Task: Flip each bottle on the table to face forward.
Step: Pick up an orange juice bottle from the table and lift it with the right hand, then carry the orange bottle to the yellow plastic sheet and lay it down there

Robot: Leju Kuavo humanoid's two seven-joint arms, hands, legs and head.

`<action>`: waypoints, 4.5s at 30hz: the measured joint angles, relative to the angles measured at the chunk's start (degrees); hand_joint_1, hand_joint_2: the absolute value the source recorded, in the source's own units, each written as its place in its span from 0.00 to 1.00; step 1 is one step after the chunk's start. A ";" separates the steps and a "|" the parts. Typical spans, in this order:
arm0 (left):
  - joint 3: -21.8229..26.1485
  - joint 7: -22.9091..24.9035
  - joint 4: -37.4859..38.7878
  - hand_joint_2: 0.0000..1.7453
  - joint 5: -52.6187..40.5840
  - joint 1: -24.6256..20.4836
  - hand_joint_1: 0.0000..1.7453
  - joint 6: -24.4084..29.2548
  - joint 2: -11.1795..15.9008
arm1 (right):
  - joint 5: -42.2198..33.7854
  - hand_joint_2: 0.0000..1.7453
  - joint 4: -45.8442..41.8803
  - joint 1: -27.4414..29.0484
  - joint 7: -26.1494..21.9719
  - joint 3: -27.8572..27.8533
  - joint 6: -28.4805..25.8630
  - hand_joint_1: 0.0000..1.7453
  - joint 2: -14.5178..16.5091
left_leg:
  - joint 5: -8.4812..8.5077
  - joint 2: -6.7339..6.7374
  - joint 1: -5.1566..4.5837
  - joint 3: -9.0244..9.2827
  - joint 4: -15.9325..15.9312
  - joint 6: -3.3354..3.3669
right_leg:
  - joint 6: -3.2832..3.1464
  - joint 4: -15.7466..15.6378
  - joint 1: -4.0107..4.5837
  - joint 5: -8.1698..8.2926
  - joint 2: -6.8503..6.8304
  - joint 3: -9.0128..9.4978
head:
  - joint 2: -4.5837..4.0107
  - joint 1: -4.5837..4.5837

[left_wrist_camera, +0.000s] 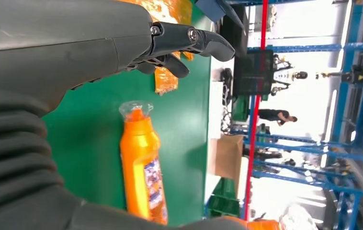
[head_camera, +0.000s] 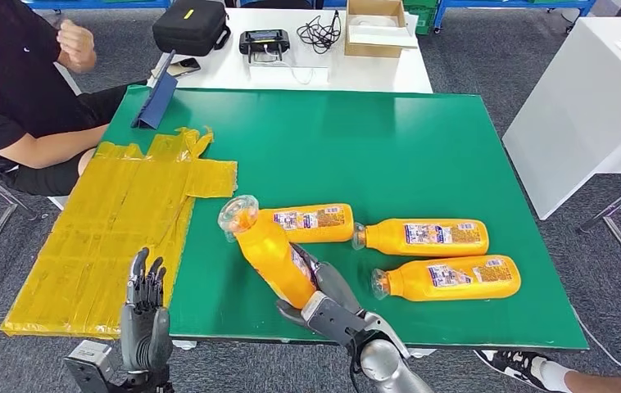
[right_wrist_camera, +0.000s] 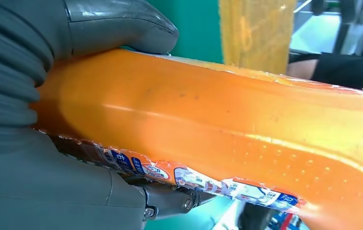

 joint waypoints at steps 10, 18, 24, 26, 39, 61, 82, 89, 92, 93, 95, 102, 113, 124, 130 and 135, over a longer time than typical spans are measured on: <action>-2.88 -0.01 0.42 1.00 2.45 -1.44 0.00 -0.74 0.13 | 0.17 1.00 -0.03 -3.29 0.13 1.47 2.75 1.00 2.00 | -0.01 0.01 -0.02 -0.15 0.00 0.01 | 0.00 -0.01 -0.02 0.00 0.00 -0.11 | 0.00 0.01; -7.92 0.05 0.44 1.00 6.16 -2.52 0.00 -1.07 1.32 | 0.51 1.00 6.84 -9.89 1.64 8.15 3.21 1.00 4.85 | 0.01 -0.01 0.03 -0.17 0.00 -0.01 | 0.00 0.05 0.00 0.00 -0.03 -0.13 | 0.00 -0.01; -9.56 0.58 0.44 1.00 7.38 -3.41 0.00 -1.25 2.23 | 1.21 1.00 12.72 -13.67 3.20 13.86 4.82 1.00 6.91 | 0.01 -0.02 0.01 -0.20 0.00 -0.01 | 0.00 0.04 -0.01 0.00 -0.03 -0.16 | 0.00 0.01; -9.56 0.65 0.44 1.00 7.69 -3.63 0.00 -1.24 2.51 | 1.38 1.00 14.21 -14.50 3.52 15.32 5.24 1.00 7.59 | 0.01 -0.02 0.01 -0.21 0.00 -0.01 | 0.00 0.04 -0.01 0.00 -0.03 -0.16 | 0.00 0.01; -9.20 0.73 0.44 1.00 8.08 -3.39 0.00 -1.29 3.36 | 1.91 1.00 19.14 -17.54 4.28 20.10 5.82 1.00 9.55 | 0.01 -0.02 0.01 -0.21 0.00 -0.01 | 0.00 0.04 -0.01 0.00 -0.03 -0.23 | 0.00 0.01; -6.47 0.13 0.61 1.00 5.67 -3.42 1.00 -0.65 3.49 | 2.40 1.00 20.33 -21.02 4.92 27.93 6.73 1.00 10.05 | 0.01 -0.02 0.01 -0.21 0.00 -0.01 | 0.00 0.05 0.00 0.00 -0.03 -0.26 | 0.00 0.01; -7.81 -0.14 -5.01 1.00 -1.16 -3.81 1.00 5.19 4.03 | -0.64 1.00 19.33 -21.89 4.09 26.98 1.49 0.03 9.50 | 0.01 -0.01 0.00 -0.20 0.01 -0.01 | 0.00 0.04 -0.01 0.00 -0.02 -0.27 | 0.00 0.02; -13.25 0.26 -7.31 1.00 -26.09 -4.45 1.00 30.27 8.51 | 2.40 1.00 13.30 -19.55 3.50 18.85 -6.57 0.00 6.39 | 0.03 -0.09 -0.03 -0.23 0.02 0.00 | 0.00 0.04 0.00 0.00 -0.11 -0.28 | 0.00 0.01; -13.39 2.77 -7.07 1.00 -43.16 -5.18 1.00 37.07 9.26 | 3.64 1.00 9.83 -19.76 4.24 12.55 -5.21 0.00 4.08 | 0.05 -0.07 -0.12 -0.22 0.02 0.02 | 0.01 0.04 -0.02 0.02 -0.10 -0.26 | 0.00 0.01; -13.17 3.78 -6.89 1.00 -48.57 -5.57 1.00 38.55 9.36 | 3.86 1.00 9.25 -20.16 4.41 10.80 -4.18 0.00 3.42 | 0.05 -0.07 -0.15 -0.21 0.02 0.03 | 0.02 0.04 -0.02 0.02 -0.10 -0.25 | 0.00 0.02; -11.88 4.87 -6.49 1.00 -58.60 -6.35 1.00 40.37 9.26 | 4.09 1.00 8.67 -21.23 4.16 7.70 -2.22 0.00 2.22 | 0.07 -0.07 -0.18 -0.21 0.03 0.05 | 0.03 0.04 -0.03 0.03 -0.10 -0.24 | 0.00 0.01; -6.48 5.67 -5.10 1.00 -69.99 -7.71 1.00 41.09 7.79 | 4.08 1.00 7.58 -22.61 3.16 3.02 0.49 0.00 0.12 | 0.07 -0.06 -0.15 -0.22 0.04 0.05 | 0.03 0.05 -0.02 0.03 -0.09 -0.28 | 0.00 0.00; -3.96 14.49 2.20 1.00 -80.16 -10.97 1.00 41.11 8.66 | 3.65 1.00 6.88 -23.15 3.01 2.47 1.85 0.00 -1.78 | 0.07 -0.05 -0.18 -0.25 0.03 0.06 | 0.03 0.05 -0.02 0.03 -0.09 -0.28 | 0.00 0.01; -11.02 29.46 37.82 1.00 -85.85 -25.89 1.00 38.11 21.48 | 10.86 1.00 10.78 -28.93 5.19 4.69 1.27 0.00 -1.47 | 0.20 -0.10 -0.13 -0.22 0.03 -0.05 | 0.02 0.21 -0.03 0.04 -0.13 -0.23 | 0.00 0.00; -10.99 28.22 45.21 1.00 -85.73 -30.02 1.00 37.78 22.97 | 11.63 1.00 15.36 -31.65 6.33 5.83 3.16 0.00 -1.33 | 0.20 -0.41 -0.19 -0.15 0.03 -0.04 | 0.02 0.19 -0.08 0.03 -0.38 -0.03 | 0.00 -0.02; -10.99 28.22 45.21 1.00 -85.73 -30.02 1.00 37.78 22.97 | 11.63 1.00 15.36 -31.65 6.33 5.83 3.16 0.00 -1.33 | 0.20 -0.41 -0.19 -0.15 0.03 -0.04 | 0.02 0.19 -0.08 0.03 -0.38 -0.03 | 0.00 -0.02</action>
